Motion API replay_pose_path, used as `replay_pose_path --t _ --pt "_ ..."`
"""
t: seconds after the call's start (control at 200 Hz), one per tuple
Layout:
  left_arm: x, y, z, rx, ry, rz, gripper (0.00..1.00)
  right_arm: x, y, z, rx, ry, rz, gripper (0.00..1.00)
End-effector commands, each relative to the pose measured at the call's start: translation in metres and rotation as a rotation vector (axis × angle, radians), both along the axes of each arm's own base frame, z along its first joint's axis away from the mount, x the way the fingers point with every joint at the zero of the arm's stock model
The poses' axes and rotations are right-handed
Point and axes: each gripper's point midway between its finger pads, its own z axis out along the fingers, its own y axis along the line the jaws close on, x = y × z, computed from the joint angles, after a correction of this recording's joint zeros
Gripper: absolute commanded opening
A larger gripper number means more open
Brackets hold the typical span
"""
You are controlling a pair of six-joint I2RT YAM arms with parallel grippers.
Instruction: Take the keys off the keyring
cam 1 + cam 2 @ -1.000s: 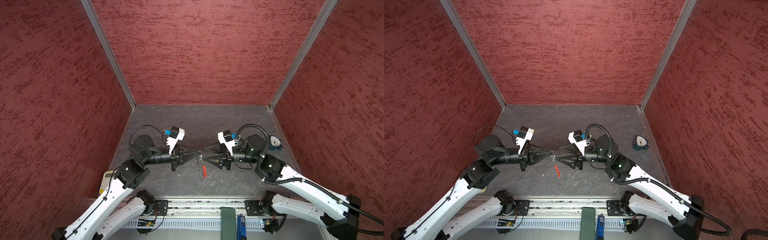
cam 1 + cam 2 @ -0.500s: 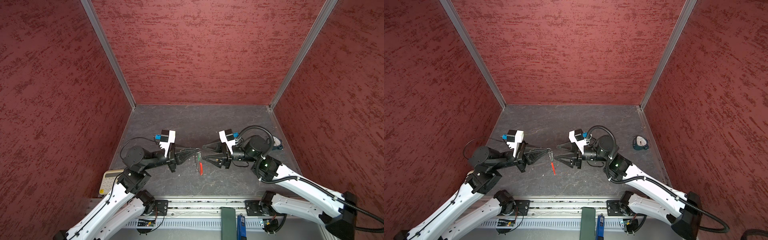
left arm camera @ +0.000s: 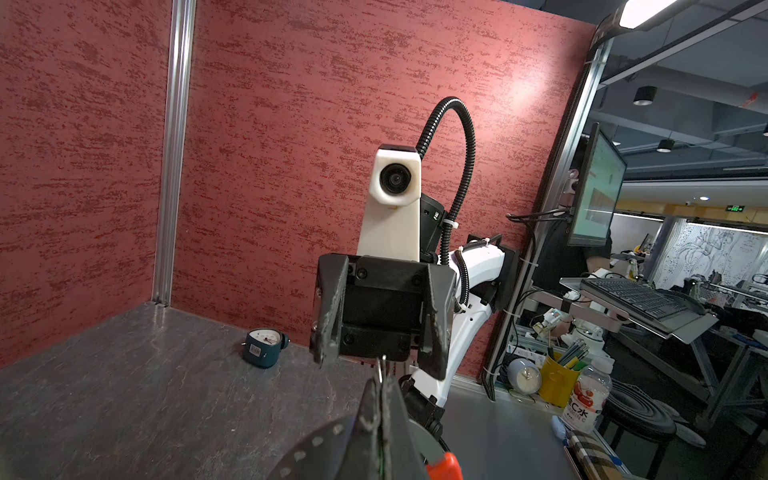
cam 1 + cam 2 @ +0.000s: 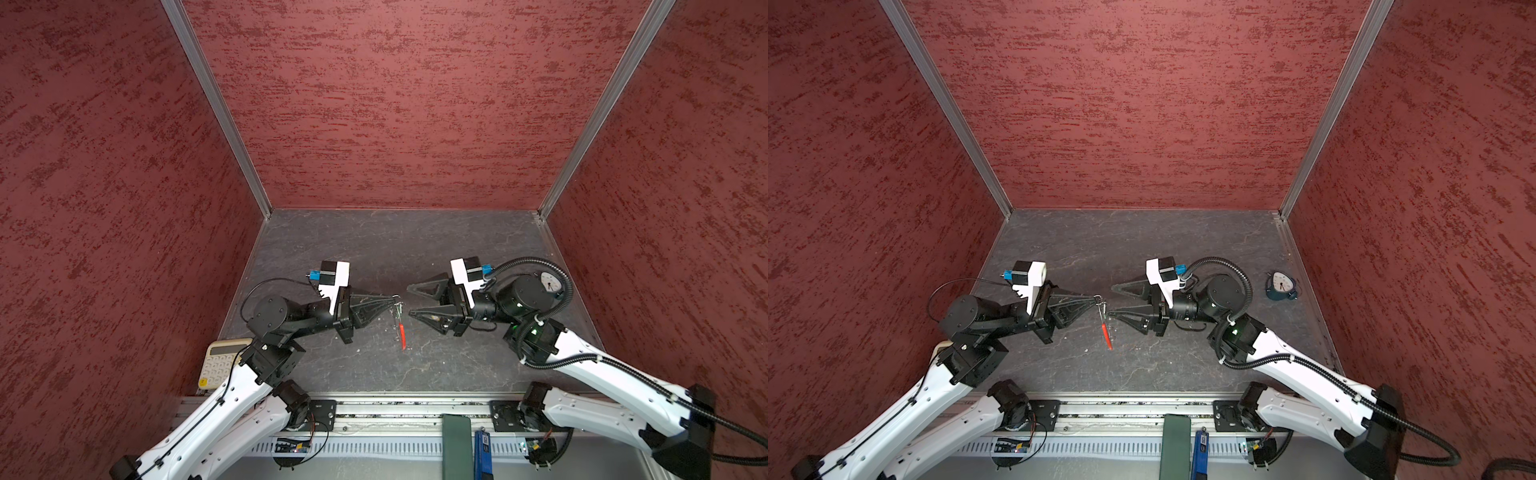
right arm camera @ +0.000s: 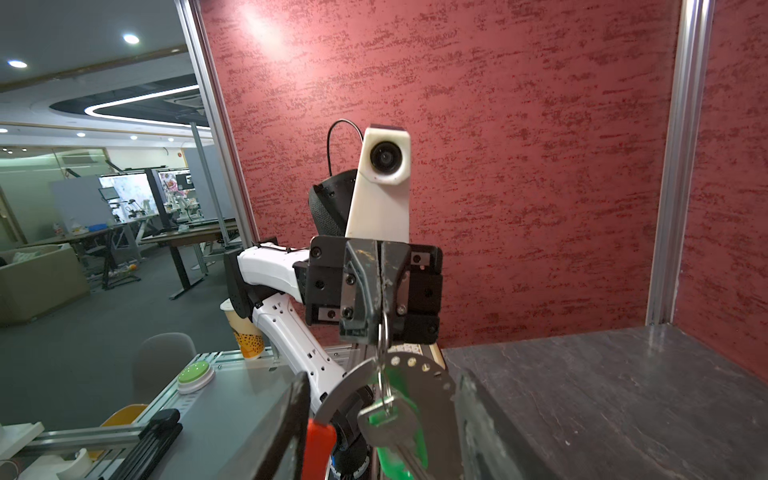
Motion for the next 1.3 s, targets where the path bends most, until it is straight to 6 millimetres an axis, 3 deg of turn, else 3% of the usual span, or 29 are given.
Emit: replay_pose_path --t 0.0,0.571,0.751,0.947,1.132,1.197,1.292 --pt "-0.004 0.004 0.010 -0.042 -0.046 0.011 0.00 0.000 0.003 0.025 0.074 -0.011 0.009 0.55" --pt "0.000 0.010 0.008 -0.054 -0.049 0.065 0.00 0.000 0.025 0.023 0.053 0.029 0.040 0.19" --pt "0.001 0.011 0.008 -0.058 -0.049 0.079 0.00 -0.004 0.029 0.021 0.043 0.033 0.066 0.16" --pt "0.004 0.012 0.008 -0.062 -0.044 0.097 0.00 -0.009 0.030 0.017 0.033 0.034 0.090 0.00" --pt "0.009 0.010 0.007 -0.046 -0.010 0.105 0.00 -0.009 0.029 0.016 0.021 0.036 0.085 0.00" --pt "0.010 0.010 0.006 -0.035 0.007 0.108 0.14 -0.007 0.027 0.014 0.006 0.039 0.058 0.00" --pt "0.008 0.010 0.004 -0.011 0.031 0.103 0.27 -0.003 0.023 0.009 -0.039 0.040 0.010 0.00"
